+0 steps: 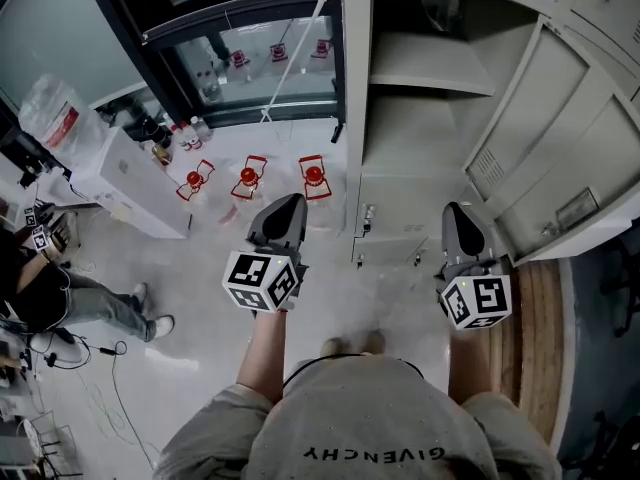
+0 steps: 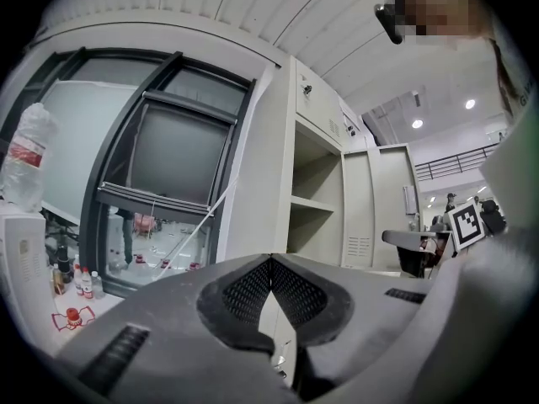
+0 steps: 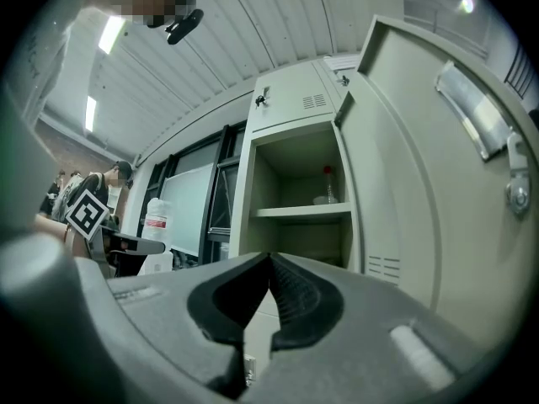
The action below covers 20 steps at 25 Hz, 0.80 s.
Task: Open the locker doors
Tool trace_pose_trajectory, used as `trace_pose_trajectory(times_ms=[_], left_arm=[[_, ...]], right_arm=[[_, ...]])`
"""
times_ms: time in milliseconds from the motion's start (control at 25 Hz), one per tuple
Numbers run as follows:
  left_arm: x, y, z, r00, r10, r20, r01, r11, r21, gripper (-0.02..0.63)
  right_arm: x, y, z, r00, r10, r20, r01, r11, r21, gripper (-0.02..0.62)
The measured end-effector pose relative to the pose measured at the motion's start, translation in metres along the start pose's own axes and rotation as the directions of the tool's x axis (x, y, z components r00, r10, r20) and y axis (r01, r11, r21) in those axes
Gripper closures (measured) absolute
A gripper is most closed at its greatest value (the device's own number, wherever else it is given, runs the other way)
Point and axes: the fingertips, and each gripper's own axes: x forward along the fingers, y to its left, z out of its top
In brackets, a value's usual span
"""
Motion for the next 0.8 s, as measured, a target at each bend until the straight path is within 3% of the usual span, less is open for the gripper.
trace_pose_trajectory(times_ms=[800], left_arm=[[-0.003,0.025,-0.012,0.998,0.056,-0.018,-0.056,0.998,0.008,0.607]], right_arm=[[0.007,-0.016,-0.026,0.999,0.025,-0.047,-0.025,1.0,0.005,0.594]])
